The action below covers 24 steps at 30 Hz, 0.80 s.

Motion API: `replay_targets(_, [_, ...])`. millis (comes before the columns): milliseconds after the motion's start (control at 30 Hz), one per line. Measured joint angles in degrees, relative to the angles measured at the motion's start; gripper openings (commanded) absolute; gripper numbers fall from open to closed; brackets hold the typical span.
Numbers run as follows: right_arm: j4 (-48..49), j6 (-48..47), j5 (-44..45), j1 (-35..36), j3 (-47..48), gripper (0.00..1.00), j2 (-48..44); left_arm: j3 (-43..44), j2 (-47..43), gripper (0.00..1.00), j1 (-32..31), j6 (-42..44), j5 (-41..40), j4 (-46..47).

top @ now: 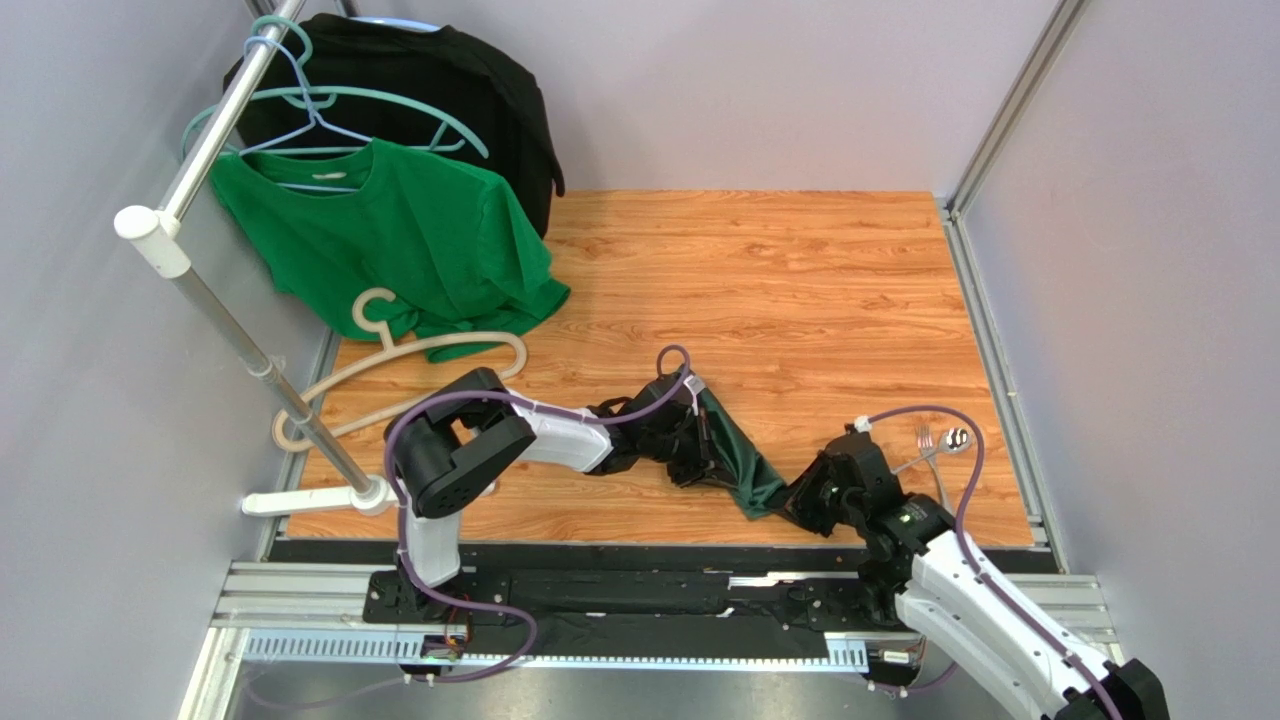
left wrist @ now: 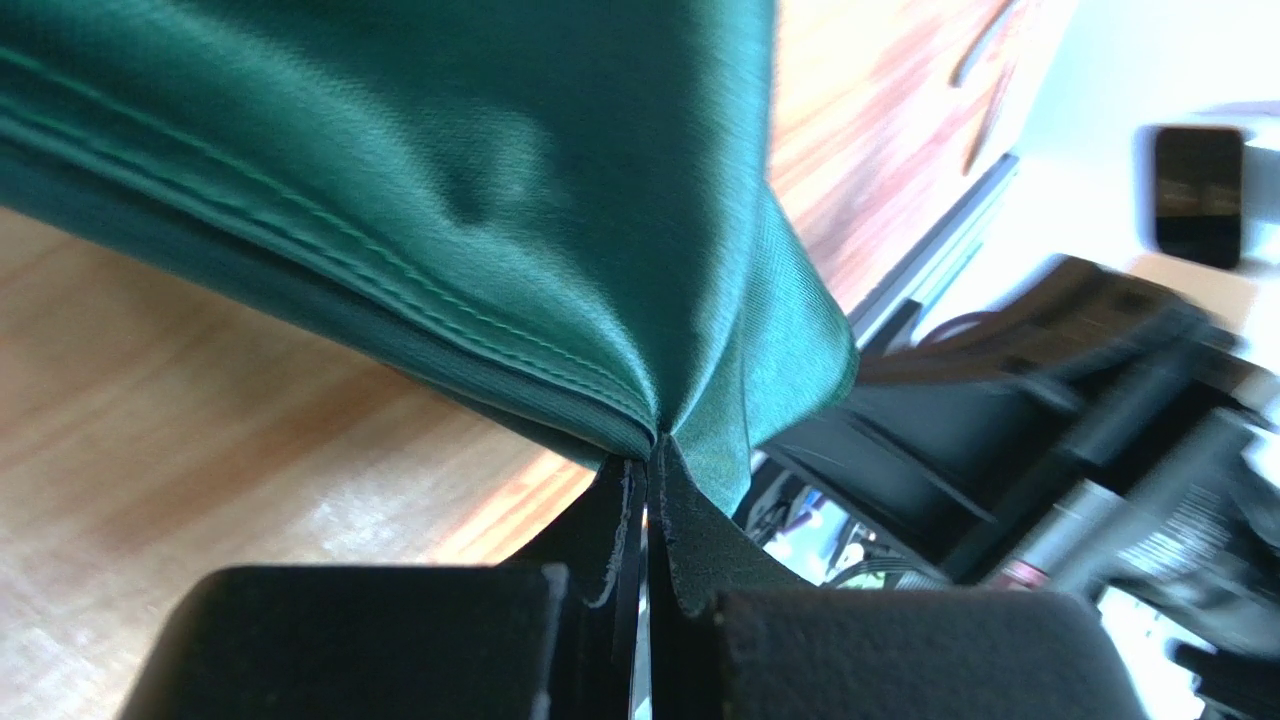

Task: Fold the napkin into a case and place the utensils inside
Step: Smooth out the smaller rectangle-folded napkin at the center of the board.

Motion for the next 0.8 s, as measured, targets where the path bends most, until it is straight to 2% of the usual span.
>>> replay_targets(200, [-7.45,-4.15,-0.11,0.00,7.15,0.04,-2.73,-0.04,2.29,0.00,0.66,0.26,1.62,0.68])
replay_targets(300, [-7.58,-6.51,-1.09,-0.02,10.45,0.05,-1.92,-0.04,2.49,0.00,0.83,0.31,2.01,1.11])
replay_targets(633, [6.16,-12.74,-9.97,-0.02,10.45,0.02,19.28,-0.04,2.69,0.00,1.01,0.52,2.51,1.44])
replay_targets(800, [12.79,-12.94,-11.54,-0.02,6.82,0.01,20.76,-0.04,2.69,0.00,0.98,1.60,2.86,1.68])
